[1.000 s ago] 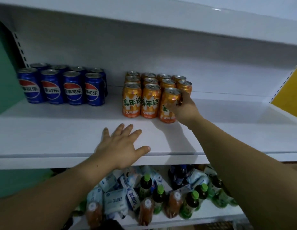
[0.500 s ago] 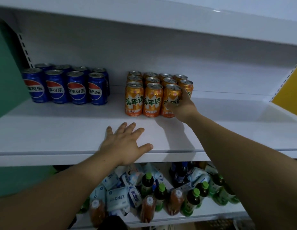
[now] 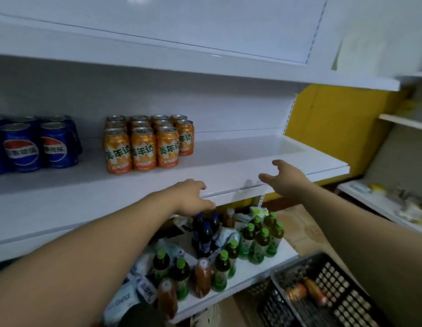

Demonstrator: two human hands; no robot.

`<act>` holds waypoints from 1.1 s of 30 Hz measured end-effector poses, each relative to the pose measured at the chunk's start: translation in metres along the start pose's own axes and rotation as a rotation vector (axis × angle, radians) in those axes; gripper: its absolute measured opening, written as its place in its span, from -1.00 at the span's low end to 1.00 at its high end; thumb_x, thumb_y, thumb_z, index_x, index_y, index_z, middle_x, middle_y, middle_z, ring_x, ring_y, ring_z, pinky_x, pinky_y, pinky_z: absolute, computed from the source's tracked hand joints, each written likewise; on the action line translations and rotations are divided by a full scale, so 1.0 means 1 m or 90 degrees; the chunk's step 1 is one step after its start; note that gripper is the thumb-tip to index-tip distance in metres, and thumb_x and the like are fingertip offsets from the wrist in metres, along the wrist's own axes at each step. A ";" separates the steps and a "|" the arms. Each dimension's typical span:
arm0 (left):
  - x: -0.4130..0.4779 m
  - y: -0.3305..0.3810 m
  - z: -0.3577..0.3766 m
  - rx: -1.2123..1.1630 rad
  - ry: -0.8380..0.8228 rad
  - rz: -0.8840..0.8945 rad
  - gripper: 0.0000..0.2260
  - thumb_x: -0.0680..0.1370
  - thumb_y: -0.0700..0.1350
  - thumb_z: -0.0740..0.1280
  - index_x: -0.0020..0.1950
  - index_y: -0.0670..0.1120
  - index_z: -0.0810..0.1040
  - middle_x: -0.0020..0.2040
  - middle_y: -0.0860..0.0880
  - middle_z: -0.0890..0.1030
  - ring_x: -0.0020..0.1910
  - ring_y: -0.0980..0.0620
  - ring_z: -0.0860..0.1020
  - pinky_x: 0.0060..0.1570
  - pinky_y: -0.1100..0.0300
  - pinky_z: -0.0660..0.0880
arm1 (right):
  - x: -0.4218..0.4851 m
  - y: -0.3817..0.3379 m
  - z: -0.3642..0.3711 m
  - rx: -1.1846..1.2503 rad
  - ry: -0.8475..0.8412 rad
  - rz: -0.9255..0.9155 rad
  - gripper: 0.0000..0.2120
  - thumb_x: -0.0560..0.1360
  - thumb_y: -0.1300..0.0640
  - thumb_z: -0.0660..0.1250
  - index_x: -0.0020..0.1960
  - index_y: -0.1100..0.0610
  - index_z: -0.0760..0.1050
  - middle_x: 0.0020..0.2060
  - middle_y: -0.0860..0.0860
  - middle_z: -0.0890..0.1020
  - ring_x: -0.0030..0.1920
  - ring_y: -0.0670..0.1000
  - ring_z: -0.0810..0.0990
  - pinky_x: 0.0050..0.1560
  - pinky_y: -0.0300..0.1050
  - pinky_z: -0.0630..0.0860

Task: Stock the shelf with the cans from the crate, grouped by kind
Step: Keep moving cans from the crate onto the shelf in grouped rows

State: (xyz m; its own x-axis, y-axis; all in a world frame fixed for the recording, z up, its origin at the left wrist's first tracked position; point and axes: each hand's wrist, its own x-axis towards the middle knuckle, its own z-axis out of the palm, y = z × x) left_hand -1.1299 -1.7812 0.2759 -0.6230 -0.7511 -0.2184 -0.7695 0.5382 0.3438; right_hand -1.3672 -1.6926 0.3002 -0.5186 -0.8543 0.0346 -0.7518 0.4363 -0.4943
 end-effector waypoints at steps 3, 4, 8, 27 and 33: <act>0.008 0.072 0.029 0.020 -0.017 0.146 -0.36 0.50 0.22 0.30 0.49 -0.03 0.25 0.47 -0.07 0.29 0.39 -0.09 0.34 0.36 0.01 0.32 | -0.019 0.045 -0.019 -0.004 0.019 0.069 -0.28 0.54 -0.17 0.29 0.55 0.12 0.12 0.46 0.14 0.33 0.35 0.19 0.40 0.22 0.04 0.42; 0.009 0.092 0.041 0.025 -0.036 0.182 -0.37 0.50 0.21 0.31 0.48 -0.02 0.26 0.46 -0.06 0.31 0.37 -0.09 0.35 0.35 0.00 0.33 | -0.028 0.062 -0.023 -0.008 0.024 0.096 -0.29 0.53 -0.18 0.30 0.54 0.11 0.14 0.45 0.13 0.34 0.35 0.18 0.41 0.19 0.03 0.43; 0.014 0.154 0.103 0.047 -0.153 0.272 -0.35 0.53 0.17 0.29 0.53 -0.03 0.16 0.53 -0.03 0.20 0.45 -0.06 0.27 0.39 0.03 0.28 | -0.073 0.139 -0.029 -0.013 0.052 0.213 -0.26 0.49 -0.21 0.34 0.53 0.08 0.19 0.45 0.08 0.36 0.39 0.13 0.38 0.27 -0.02 0.37; 0.186 0.241 0.388 0.144 -0.353 0.342 -0.45 0.42 0.13 0.41 0.36 -0.01 0.42 0.32 -0.08 0.47 0.24 -0.08 0.47 0.22 0.05 0.43 | -0.132 0.455 0.129 0.107 -0.166 0.566 -0.27 0.56 -0.19 0.24 0.57 0.12 0.05 0.49 0.13 0.26 0.40 0.15 0.36 0.30 -0.05 0.38; 0.249 0.222 0.454 0.160 -0.328 0.343 -0.44 0.45 0.05 0.39 0.41 -0.03 0.36 0.33 -0.12 0.42 0.30 -0.12 0.38 0.24 0.11 0.32 | -0.073 0.505 0.222 0.135 -0.248 0.544 -0.34 0.57 -0.13 0.26 0.53 0.14 0.14 0.48 0.13 0.29 0.41 0.14 0.34 0.33 -0.04 0.33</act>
State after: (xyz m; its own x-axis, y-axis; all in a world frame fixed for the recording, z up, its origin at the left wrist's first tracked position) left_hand -1.5194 -1.6753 -0.1169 -0.8591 -0.1231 -0.4968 -0.3127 0.8947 0.3190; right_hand -1.6187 -1.4727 -0.1449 -0.6570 -0.3225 -0.6814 -0.0740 0.9271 -0.3674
